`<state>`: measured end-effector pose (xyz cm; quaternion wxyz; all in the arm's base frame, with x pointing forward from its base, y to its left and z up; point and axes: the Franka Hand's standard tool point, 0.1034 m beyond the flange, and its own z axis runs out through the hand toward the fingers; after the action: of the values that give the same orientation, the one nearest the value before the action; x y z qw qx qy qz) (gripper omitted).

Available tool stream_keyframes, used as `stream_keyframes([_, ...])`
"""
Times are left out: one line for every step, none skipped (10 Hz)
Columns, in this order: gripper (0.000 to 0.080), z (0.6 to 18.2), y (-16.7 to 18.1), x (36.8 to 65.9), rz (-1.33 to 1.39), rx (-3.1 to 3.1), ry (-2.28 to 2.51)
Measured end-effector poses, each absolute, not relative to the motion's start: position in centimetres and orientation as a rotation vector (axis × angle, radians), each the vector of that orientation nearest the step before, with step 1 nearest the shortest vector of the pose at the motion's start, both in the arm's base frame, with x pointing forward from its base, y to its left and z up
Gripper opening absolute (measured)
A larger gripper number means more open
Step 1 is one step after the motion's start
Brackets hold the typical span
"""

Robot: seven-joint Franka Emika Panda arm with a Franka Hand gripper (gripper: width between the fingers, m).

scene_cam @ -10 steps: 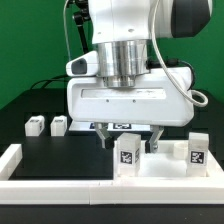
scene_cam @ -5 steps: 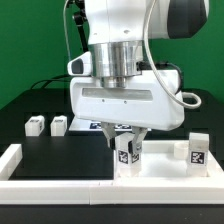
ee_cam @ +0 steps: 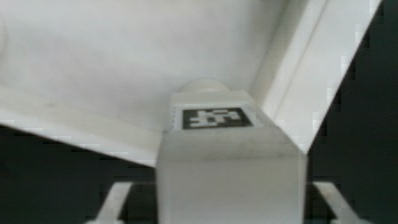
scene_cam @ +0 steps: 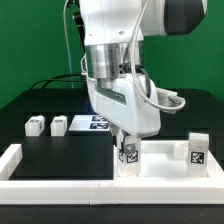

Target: Assemble square table

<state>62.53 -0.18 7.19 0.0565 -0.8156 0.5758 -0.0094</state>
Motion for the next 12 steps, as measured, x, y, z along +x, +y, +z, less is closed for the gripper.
stream_keyframes([0.0299,7.2,0.0,62.6,0.026,-2.312,1.938])
stream_keyframes([0.0299,7.3,0.0,62.6,0.072,-2.110,2.125])
stream_keyframes([0.0299,7.2,-0.1,62.6,0.102,-1.937,2.257])
stream_keyframes([0.0299,7.1,-0.2,62.5,0.111,-1.813,2.346])
stream_keyframes([0.0299,7.1,-0.4,62.4,0.112,-1.786,2.369])
stream_keyframes([0.0300,7.1,-0.3,62.4,0.115,-1.774,2.380])
stream_keyframes([0.0300,7.2,-0.3,62.4,0.117,-1.733,2.420])
stream_keyframes([0.0300,7.1,-0.3,62.4,0.112,-1.765,2.396])
stream_keyframes([0.0300,7.1,-0.2,62.4,0.112,-1.779,2.386])
stream_keyframes([0.0470,7.2,0.3,62.3,0.087,-1.987,2.241])
stream_keyframes([0.0470,7.2,0.7,62.4,0.059,-2.208,2.031])
stream_keyframes([0.0608,7.1,0.9,62.3,0.053,-2.299,1.927])
